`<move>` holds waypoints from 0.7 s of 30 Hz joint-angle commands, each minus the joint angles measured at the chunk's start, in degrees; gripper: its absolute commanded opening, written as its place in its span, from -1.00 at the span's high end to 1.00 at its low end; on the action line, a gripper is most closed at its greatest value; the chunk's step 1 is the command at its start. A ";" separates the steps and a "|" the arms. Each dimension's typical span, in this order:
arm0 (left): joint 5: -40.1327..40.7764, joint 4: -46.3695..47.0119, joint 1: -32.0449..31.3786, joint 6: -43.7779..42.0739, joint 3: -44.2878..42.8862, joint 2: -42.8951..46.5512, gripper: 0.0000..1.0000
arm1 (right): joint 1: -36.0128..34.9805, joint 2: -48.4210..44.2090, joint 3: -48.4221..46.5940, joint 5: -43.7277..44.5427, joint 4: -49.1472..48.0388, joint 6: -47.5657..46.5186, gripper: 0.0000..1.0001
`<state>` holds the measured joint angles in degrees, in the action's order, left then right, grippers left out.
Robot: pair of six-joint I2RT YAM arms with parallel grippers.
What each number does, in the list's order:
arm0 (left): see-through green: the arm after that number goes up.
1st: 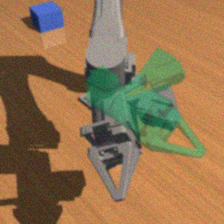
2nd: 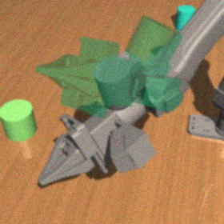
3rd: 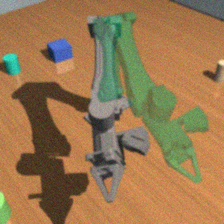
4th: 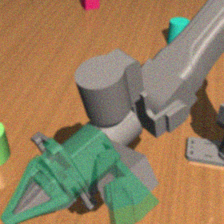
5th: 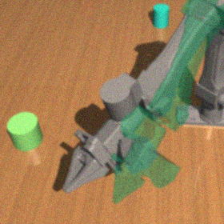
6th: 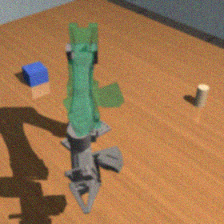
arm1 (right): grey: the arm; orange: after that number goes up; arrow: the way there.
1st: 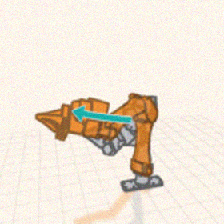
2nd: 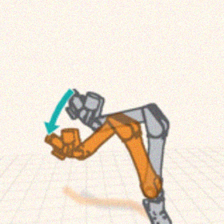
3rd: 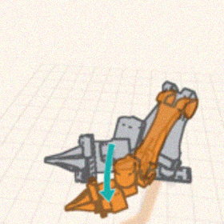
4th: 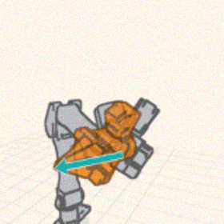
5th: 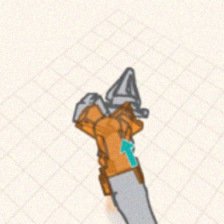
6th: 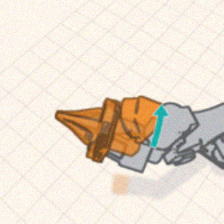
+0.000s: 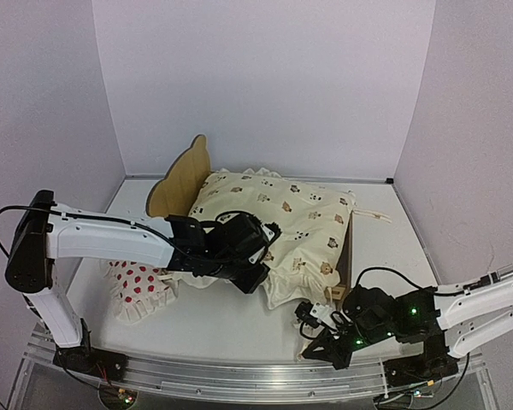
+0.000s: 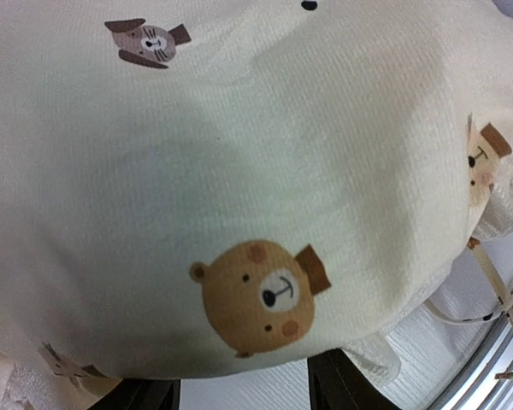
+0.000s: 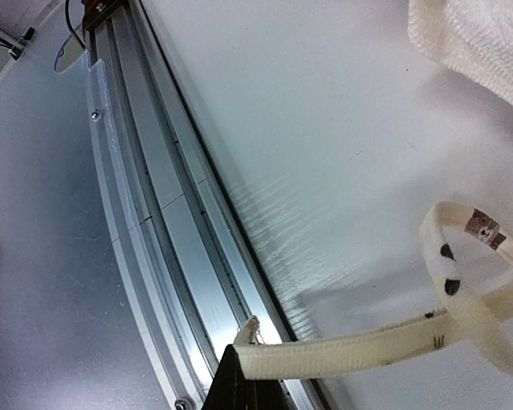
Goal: Set up the pet bed
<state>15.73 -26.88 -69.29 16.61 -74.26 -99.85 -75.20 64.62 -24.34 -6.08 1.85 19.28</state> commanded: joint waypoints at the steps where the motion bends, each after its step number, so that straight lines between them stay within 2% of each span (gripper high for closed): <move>1: -1.64 5.99 1.06 -0.89 -0.18 -2.91 0.00 | -1.36 0.79 -2.03 -0.27 1.27 -1.41 1.00; 6: -2.91 8.16 3.31 -2.23 -1.03 -5.91 0.03 | -1.35 0.90 -0.59 5.28 3.42 -2.22 1.00; 11: -3.83 10.98 6.66 -3.03 -1.37 -7.50 0.05 | -1.37 1.25 2.63 10.97 1.08 -2.28 1.00; 21: -3.82 12.85 9.44 -5.09 -4.89 -10.36 0.10 | -1.28 6.26 10.53 20.33 -14.60 -3.55 1.00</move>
<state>8.88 -15.00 -62.22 12.55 -76.45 -107.83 -76.20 68.07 -15.46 9.81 -4.25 16.72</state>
